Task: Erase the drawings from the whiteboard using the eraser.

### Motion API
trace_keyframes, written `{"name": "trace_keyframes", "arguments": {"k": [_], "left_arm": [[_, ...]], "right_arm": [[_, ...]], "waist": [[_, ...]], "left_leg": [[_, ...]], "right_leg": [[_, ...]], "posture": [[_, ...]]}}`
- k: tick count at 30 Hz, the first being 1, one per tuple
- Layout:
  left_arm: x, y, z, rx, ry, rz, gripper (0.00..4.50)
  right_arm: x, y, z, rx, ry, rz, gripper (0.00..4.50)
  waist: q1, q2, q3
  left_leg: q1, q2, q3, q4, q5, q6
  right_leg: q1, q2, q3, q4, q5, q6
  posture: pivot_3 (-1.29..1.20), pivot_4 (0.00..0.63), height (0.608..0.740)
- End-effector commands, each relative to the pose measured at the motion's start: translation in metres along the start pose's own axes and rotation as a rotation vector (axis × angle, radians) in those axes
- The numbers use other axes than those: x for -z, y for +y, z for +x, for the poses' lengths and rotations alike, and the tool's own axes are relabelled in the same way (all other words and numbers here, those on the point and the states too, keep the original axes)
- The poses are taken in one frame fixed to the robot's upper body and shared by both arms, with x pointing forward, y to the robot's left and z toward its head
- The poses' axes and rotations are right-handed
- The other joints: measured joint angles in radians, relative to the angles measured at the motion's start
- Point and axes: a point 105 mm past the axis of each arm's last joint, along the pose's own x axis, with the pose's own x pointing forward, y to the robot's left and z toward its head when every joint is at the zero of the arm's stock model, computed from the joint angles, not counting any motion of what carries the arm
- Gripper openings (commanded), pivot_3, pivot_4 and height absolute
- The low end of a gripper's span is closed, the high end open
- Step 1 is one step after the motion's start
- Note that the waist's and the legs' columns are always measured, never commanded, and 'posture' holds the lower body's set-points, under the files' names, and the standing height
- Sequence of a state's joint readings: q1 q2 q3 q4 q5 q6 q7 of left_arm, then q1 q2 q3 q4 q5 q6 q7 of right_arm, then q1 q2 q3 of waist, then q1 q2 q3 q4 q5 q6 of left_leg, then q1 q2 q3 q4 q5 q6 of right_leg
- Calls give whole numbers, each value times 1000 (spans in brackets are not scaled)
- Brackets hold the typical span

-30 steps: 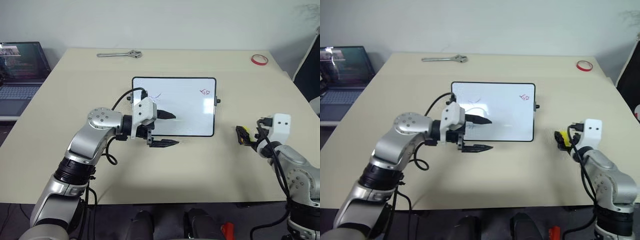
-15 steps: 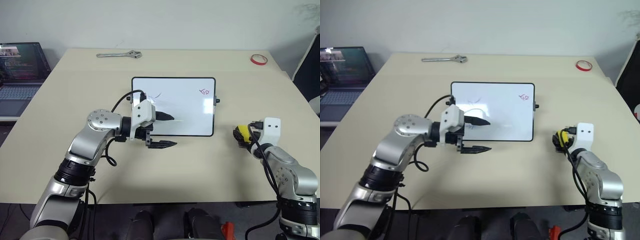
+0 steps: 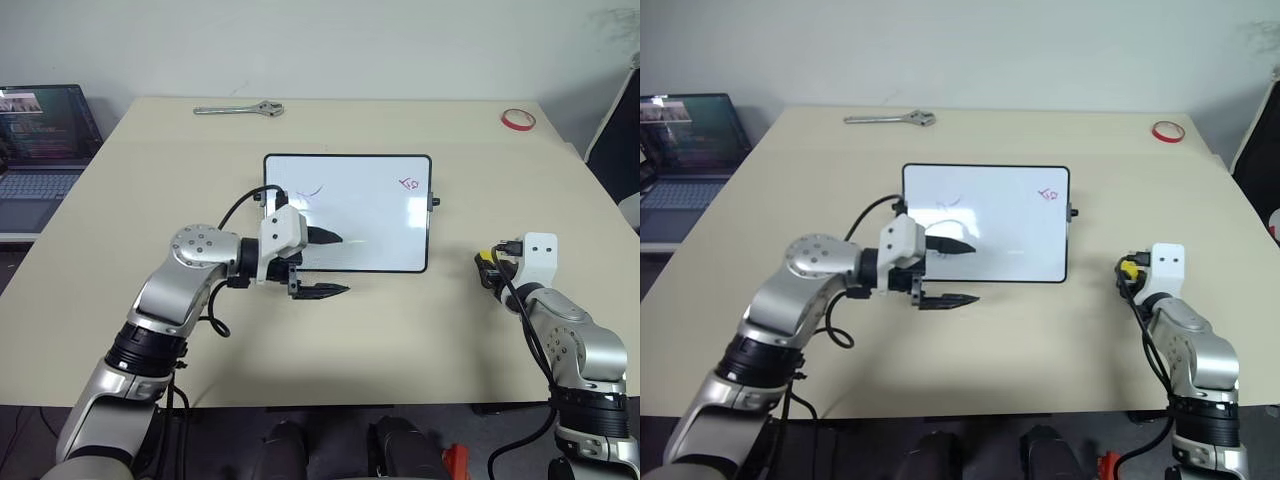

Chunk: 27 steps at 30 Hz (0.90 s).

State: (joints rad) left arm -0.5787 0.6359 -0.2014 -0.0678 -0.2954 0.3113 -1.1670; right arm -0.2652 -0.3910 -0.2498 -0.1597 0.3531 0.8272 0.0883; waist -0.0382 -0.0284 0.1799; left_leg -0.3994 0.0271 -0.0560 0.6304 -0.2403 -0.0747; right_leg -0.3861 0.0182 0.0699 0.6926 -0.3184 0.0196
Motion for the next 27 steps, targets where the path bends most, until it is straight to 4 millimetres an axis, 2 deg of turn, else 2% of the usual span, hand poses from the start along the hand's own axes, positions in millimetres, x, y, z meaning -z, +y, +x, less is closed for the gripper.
{"name": "trace_keyframes", "arguments": {"k": [1, 3, 5, 9, 12, 17, 21, 27], "left_arm": [[-6, 8, -9, -67, -5, 29, 4500], [-4, 15, -12, -128, 8, 24, 4500], [-4, 20, -15, -181, -1, -7, 4500], [-4, 18, -15, -222, 0, -36, 4500], [-6, 26, -14, -288, -1, -35, 4500], [-8, 35, -14, -313, 3, -41, 4500], [-9, 33, -12, -283, 8, -36, 4500], [-7, 31, -12, -279, 9, -38, 4500]], "right_arm": [[-21, 4, -8, -24, -75, -39, 1153], [-30, 16, -16, -89, -116, -84, 1153], [-36, 41, -28, -223, -141, -153, 1152], [-39, 76, -41, -363, -162, -317, 1145], [-59, 99, -43, -421, -237, -359, 1144], [-98, 125, -25, -406, -356, -370, 1144], [-123, 141, 4, -333, -417, -420, 1144], [-137, 146, 25, -262, -468, -450, 1144]], "waist": [[0, 0, 0], [0, 0, 0], [-1, 0, 0], [-7, 0, 0], [-7, 0, 0], [-11, 0, 0], [-14, 0, 0], [-13, 0, 0]], "left_leg": [[0, 0, 0, 0, 0, 0], [0, 0, 0, 0, 0, 0], [0, 0, 0, 0, 0, 0], [0, 0, 1, 0, 0, 0], [0, 0, 0, 2, 0, 0], [0, 0, -1, 7, 0, 0], [0, 0, 0, 7, 0, 0], [-2, 1, -1, 6, 0, 0]], "right_leg": [[0, 0, 0, 0, 0, 0], [0, 0, 0, 0, 0, 0], [-1, 0, 0, 1, 0, 0], [-1, 0, 0, 2, 0, 0], [-1, 0, 0, 3, 0, 0], [-1, 0, -1, 6, 0, 0], [-1, 0, -1, 6, 0, 0], [-2, -2, -1, 5, 0, 0]], "posture": [[0, 150, 740], [0, 150, 740], [0, 150, 740], [0, 150, 740], [0, 150, 740], [0, 150, 740], [0, 150, 740], [0, 150, 740]]}}
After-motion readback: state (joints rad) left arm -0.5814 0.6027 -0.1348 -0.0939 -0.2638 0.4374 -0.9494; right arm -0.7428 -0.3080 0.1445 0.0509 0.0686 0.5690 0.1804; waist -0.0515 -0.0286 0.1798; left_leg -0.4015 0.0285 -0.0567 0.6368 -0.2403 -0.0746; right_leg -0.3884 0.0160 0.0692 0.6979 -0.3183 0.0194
